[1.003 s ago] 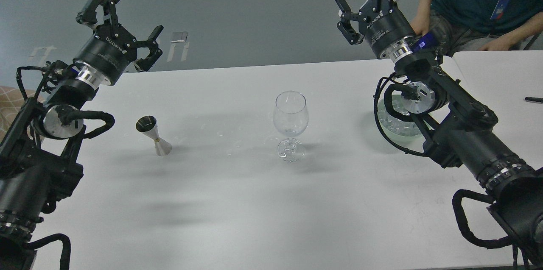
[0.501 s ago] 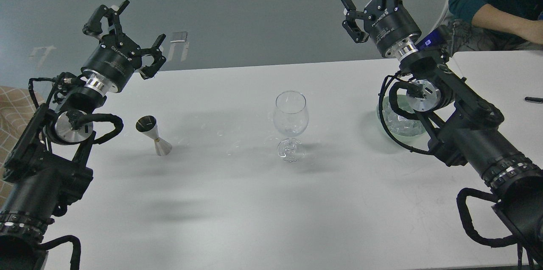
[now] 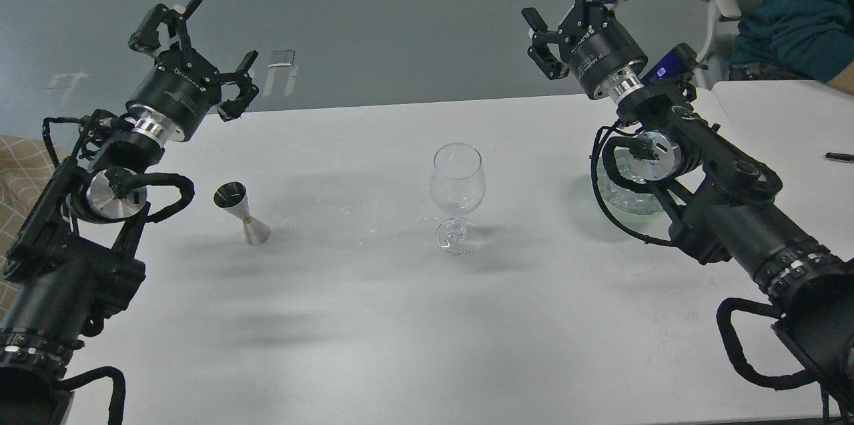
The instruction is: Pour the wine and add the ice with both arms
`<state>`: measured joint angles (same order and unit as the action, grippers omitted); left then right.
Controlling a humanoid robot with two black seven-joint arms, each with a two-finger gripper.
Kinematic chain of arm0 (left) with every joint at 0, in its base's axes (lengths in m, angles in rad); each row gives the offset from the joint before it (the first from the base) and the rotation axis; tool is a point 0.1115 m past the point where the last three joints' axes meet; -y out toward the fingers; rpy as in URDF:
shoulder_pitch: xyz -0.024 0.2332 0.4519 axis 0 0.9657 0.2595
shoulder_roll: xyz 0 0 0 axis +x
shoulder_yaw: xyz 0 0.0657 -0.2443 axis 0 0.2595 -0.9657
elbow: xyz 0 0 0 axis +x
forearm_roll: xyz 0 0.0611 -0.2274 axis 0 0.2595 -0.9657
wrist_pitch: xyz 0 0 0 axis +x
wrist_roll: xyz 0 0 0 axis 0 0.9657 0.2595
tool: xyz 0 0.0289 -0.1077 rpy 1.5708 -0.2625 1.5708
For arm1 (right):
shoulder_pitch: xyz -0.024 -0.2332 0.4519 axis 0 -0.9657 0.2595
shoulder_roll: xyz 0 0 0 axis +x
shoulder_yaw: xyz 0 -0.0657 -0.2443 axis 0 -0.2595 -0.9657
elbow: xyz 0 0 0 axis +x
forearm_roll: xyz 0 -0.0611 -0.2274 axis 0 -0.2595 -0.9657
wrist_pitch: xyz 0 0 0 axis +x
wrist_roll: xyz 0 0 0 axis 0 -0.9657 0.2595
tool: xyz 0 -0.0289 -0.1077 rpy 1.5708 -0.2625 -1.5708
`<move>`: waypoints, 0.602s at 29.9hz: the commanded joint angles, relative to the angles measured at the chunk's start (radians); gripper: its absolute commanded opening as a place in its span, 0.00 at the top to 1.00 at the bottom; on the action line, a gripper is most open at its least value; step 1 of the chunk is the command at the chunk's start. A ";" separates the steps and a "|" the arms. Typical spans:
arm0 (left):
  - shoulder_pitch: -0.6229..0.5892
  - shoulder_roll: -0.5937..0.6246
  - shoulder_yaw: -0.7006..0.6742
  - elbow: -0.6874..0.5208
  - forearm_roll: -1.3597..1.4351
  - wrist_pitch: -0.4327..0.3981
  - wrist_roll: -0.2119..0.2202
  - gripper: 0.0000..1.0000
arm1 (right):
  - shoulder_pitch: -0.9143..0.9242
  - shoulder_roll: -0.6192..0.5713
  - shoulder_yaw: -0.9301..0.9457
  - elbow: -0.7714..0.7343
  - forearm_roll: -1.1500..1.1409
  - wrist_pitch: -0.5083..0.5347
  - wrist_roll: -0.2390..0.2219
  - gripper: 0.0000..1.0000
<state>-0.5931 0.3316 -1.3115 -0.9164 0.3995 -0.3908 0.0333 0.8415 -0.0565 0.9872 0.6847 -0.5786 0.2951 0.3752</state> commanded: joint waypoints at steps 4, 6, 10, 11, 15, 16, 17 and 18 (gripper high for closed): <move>-0.010 -0.011 -0.002 0.001 -0.001 0.003 -0.001 0.02 | 0.004 0.012 0.001 0.007 0.000 -0.002 0.004 0.00; -0.005 -0.016 0.000 -0.004 -0.001 0.004 0.000 0.02 | 0.004 0.018 0.001 0.009 -0.001 -0.004 0.004 0.00; 0.006 -0.013 0.001 -0.004 0.001 0.004 0.005 0.02 | 0.004 0.021 -0.001 0.009 -0.001 -0.004 0.004 0.00; 0.006 -0.013 0.001 -0.004 0.001 0.004 0.005 0.02 | 0.004 0.021 -0.001 0.007 -0.001 -0.004 0.004 0.00; 0.006 -0.011 0.001 -0.028 -0.007 0.001 0.013 0.02 | 0.004 0.023 -0.002 0.007 -0.003 -0.005 0.004 0.00; 0.009 -0.008 0.001 -0.053 -0.011 0.003 0.019 0.02 | 0.002 0.026 -0.002 0.007 -0.003 -0.005 0.004 0.00; 0.012 -0.006 0.001 -0.068 -0.011 0.004 0.022 0.02 | 0.002 0.026 -0.002 0.007 -0.004 -0.005 0.004 0.00; 0.019 0.004 0.003 -0.093 -0.013 0.006 0.039 0.02 | 0.002 0.026 -0.001 0.007 -0.004 -0.005 0.004 0.00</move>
<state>-0.5847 0.3225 -1.3100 -0.9609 0.3912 -0.3891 0.0502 0.8453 -0.0323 0.9850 0.6925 -0.5817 0.2900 0.3789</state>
